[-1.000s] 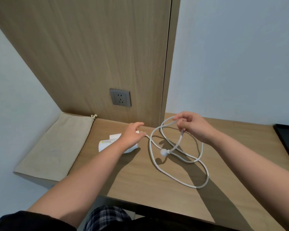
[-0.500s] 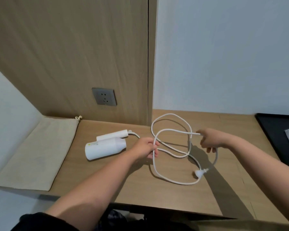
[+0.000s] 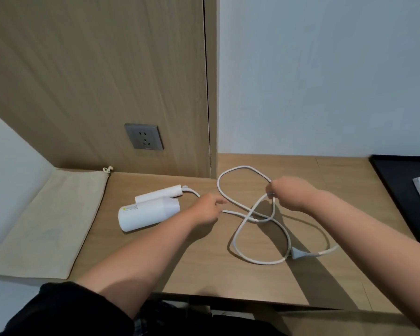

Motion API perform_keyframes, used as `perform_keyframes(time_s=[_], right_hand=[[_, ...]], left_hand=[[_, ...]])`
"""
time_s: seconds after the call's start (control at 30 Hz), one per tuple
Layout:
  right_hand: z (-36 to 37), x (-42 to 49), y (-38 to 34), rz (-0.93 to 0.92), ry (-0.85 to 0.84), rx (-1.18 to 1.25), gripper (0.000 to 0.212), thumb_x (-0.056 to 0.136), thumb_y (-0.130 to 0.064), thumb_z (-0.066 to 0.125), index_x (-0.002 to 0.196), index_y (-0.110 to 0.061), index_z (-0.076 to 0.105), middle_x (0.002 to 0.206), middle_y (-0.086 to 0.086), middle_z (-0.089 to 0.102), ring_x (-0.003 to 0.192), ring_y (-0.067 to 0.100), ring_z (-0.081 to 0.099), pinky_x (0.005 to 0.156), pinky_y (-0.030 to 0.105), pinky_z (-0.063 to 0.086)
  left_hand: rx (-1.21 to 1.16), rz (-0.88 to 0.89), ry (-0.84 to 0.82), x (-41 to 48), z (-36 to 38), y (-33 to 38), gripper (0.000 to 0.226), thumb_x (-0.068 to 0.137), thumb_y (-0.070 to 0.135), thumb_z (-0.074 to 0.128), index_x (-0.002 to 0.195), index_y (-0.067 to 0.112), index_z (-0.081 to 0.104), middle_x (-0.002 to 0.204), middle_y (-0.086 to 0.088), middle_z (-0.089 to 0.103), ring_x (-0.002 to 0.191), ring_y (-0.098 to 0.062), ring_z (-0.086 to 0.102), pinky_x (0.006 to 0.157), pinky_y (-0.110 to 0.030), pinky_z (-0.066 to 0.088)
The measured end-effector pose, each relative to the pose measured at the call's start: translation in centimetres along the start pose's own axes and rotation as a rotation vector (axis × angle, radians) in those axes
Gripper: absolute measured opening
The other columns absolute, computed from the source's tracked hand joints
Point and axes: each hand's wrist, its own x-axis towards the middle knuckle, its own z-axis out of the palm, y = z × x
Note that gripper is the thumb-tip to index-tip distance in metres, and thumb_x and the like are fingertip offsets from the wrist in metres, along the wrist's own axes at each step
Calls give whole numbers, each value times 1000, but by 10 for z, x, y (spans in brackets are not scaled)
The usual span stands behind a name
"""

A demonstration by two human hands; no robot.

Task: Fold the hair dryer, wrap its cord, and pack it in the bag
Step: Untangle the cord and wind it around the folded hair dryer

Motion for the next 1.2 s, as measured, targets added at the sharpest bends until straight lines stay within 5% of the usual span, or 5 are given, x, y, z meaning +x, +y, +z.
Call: perform_keyframes(time_s=[0.13,0.43,0.7,0.9,1.2], right_hand=[[7,2,19,141,153,-313,27,88,-4,47,107,-12,65,111,8,53,106,27,52,69,33,41],[20,8,43,288,267,7,31,85,-16,53,116,-7,54,116,14,51,107,33,50,80,40,48],[57,-8,-36,133,-194,350,48,76,-58,61,79,-10,62,73,3,61,70,24,60,64,33,49],[59,14,-19,282,-106,372,33,86,-34,57,63,-12,48,72,8,54,75,30,56,63,27,38],[13,41,49,637,259,432,29,86,-23,66,98,4,64,100,24,69,92,37,65,66,33,44]], left_hand=[[337,73,-180,13,9,6,52,96,10,46,146,20,38,148,-7,43,135,-27,39,110,-37,35],[689,149,-184,11,25,-16,20,92,25,56,109,15,60,117,-10,52,114,-26,43,90,-36,37],[164,97,178,-6,-5,-13,18,96,20,52,83,11,62,81,-5,63,77,-24,56,69,-34,44],[-360,35,334,-11,-34,-6,20,95,6,51,78,7,62,72,-5,64,66,-14,59,54,-11,48],[-604,-2,259,-25,-54,-14,21,98,8,49,82,10,62,75,-6,64,76,-20,64,82,-34,54]])
